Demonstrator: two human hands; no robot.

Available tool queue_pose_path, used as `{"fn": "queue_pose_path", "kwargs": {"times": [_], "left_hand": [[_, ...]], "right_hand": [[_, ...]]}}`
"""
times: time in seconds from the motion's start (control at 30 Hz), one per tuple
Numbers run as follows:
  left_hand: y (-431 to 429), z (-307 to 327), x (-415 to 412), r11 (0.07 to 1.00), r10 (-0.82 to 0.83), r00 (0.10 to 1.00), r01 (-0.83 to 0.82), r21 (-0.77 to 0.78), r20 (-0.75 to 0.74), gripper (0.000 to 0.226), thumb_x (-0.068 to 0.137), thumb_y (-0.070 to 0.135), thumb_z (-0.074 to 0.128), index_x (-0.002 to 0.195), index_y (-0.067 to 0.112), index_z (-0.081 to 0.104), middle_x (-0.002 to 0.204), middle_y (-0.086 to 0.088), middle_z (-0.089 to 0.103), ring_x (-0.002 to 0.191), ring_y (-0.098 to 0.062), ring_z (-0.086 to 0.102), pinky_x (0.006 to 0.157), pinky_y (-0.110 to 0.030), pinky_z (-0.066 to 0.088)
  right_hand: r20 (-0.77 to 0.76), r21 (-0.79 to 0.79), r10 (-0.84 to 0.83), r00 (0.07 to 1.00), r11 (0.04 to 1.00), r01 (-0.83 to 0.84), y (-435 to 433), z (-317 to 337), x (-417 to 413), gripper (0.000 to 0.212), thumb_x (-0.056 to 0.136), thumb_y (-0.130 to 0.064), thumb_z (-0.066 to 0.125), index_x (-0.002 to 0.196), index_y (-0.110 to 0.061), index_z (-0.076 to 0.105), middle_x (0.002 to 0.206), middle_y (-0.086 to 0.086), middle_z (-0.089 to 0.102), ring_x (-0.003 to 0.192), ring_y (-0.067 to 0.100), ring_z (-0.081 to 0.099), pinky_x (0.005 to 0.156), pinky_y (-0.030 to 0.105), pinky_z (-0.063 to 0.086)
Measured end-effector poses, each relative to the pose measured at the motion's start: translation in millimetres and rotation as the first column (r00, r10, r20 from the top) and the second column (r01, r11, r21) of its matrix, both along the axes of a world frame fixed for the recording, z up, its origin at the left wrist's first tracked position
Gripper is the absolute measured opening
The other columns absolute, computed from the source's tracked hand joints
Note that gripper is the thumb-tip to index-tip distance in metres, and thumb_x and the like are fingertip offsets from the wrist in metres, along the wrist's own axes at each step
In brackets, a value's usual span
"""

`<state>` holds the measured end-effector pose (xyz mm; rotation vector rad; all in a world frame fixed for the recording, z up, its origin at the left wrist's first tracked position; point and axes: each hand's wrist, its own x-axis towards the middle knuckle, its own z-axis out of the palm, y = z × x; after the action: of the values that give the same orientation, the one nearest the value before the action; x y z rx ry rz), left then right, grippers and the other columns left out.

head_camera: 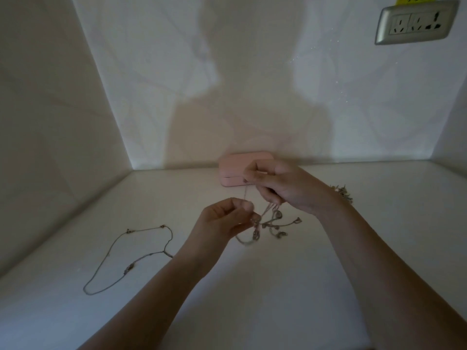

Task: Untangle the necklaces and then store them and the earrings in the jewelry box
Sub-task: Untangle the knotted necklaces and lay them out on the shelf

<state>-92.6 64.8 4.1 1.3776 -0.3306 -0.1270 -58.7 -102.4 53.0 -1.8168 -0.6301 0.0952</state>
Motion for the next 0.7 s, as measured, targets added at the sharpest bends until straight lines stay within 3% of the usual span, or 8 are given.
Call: {"fn": "queue_pose_path", "kwargs": {"times": [0.13,0.3,0.4,0.47,0.5,0.57,0.7], "left_hand": [[6,5,10,0.926,0.039,0.962,-0.136,-0.352,-0.270,0.029,0.098,0.019,0.044,0.073,0.009,0.055,0.060,-0.006,0.058,0.065,-0.019,0.065,0.073,-0.037,0.059],[-1,-2,11,0.921,0.032,0.920,-0.179,-0.345,-0.390,0.022,0.102,0.019,0.040,0.083,0.010,0.046,0.051,-0.004,0.046,0.043,-0.014,0.052,0.056,-0.033,0.059],[2,-3,12,0.937,0.048,0.919,-0.177,-0.300,-0.391,0.023,0.102,0.020,0.042,0.082,0.010,0.047,0.055,-0.005,0.049,0.044,-0.014,0.052,0.054,-0.030,0.058],[4,-4,13,0.939,0.065,0.923,-0.185,-0.290,-0.380,0.023,0.102,0.020,0.042,0.082,0.010,0.048,0.058,-0.006,0.051,0.045,-0.014,0.054,0.052,-0.028,0.056],[5,-4,14,0.937,0.074,0.924,-0.193,-0.290,-0.375,0.023,0.102,0.020,0.042,0.082,0.009,0.049,0.058,-0.006,0.051,0.045,-0.014,0.055,0.051,-0.027,0.056],[7,-2,14,0.932,0.091,0.924,-0.211,-0.295,-0.371,0.023,0.102,0.020,0.042,0.082,0.009,0.048,0.060,-0.007,0.052,0.046,-0.014,0.058,0.051,-0.027,0.056],[12,-3,18,0.936,0.131,0.926,-0.233,-0.263,-0.353,0.026,0.102,0.021,0.041,0.080,0.009,0.049,0.067,-0.010,0.056,0.054,-0.017,0.064,0.053,-0.026,0.056]], "right_hand": [[-0.053,-0.300,-0.125,0.991,0.948,0.103,-22,2,7,0.020,0.078,-0.028,0.077,0.091,-0.015,0.068,0.043,-0.007,0.043,0.043,0.008,0.034,0.049,0.014,0.032],[-0.046,-0.462,-0.194,0.980,0.874,0.151,-13,-12,16,0.011,0.087,-0.024,0.070,0.084,-0.014,0.070,0.045,-0.006,0.054,0.043,0.008,0.045,0.050,0.017,0.034],[-0.088,-0.423,-0.175,0.981,0.898,0.123,-3,-20,19,0.008,0.091,-0.021,0.065,0.097,-0.016,0.068,0.085,-0.001,0.068,0.069,0.011,0.059,0.060,0.022,0.043],[0.024,-0.443,-0.175,0.984,0.881,0.168,1,-22,19,0.019,0.085,-0.024,0.072,0.104,-0.027,0.066,0.111,-0.007,0.060,0.095,0.009,0.057,0.067,0.024,0.042],[0.062,-0.416,-0.161,0.985,0.893,0.172,2,-21,18,0.019,0.084,-0.025,0.073,0.102,-0.028,0.067,0.112,-0.010,0.060,0.101,0.007,0.056,0.070,0.023,0.042],[0.016,-0.304,-0.088,0.996,0.948,0.089,5,-19,15,0.010,0.084,-0.024,0.072,0.094,-0.022,0.071,0.096,-0.009,0.068,0.090,0.005,0.061,0.076,0.023,0.046],[-0.066,-0.234,-0.006,0.998,0.972,-0.010,12,-18,9,0.017,0.076,-0.021,0.079,0.085,-0.008,0.073,0.074,-0.001,0.071,0.066,0.008,0.065,0.061,0.019,0.051]]}}
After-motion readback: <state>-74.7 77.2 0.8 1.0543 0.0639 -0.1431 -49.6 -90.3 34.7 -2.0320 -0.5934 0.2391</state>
